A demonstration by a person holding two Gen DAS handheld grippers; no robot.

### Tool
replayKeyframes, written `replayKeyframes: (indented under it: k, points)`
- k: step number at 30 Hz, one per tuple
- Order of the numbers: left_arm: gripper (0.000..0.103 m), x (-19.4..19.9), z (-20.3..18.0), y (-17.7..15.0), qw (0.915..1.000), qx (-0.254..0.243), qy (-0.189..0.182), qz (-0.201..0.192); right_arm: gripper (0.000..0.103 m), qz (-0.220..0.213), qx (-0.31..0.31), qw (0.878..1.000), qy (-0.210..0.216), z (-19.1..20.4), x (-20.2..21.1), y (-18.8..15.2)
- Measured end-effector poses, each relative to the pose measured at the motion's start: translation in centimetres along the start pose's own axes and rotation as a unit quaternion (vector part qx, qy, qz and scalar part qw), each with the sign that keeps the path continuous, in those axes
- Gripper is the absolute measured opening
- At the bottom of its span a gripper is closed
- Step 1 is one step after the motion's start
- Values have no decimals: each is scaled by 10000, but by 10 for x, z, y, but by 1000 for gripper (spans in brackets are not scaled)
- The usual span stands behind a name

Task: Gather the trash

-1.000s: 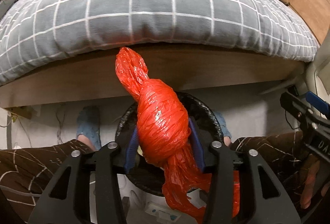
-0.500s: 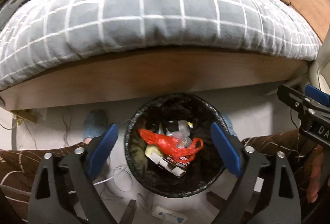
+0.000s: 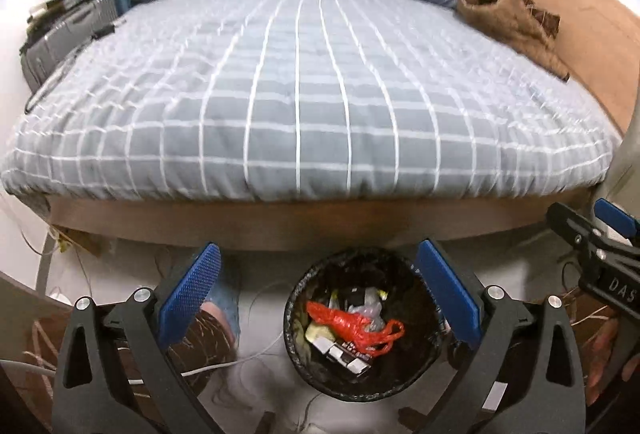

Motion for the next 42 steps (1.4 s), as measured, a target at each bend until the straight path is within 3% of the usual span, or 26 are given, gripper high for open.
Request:
replayKeyframes:
  k: [7,17,42]
  points:
    - [97,59,0,14,9991,-34,-27,-419,95,-356,127,9993,1,10,63,10]
    - [97,108,-3,9,9978,-133,-93,-639,95,-563,43,9984,-79,3,106,6]
    - [97,102,-2,5,9981,-102,-146,-593,95,-509,62,9987,-43,9,102,3]
Point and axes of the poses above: each gripper's, at about its wrist camera, not at the fingertips, and x roughly against the way its jaws point, z to its left, y to its top, the point moved 7 cm from there along -x, roughly the way its jaws point, and after that the axes turned 2 degrees about -z, right-handed, at the moved point
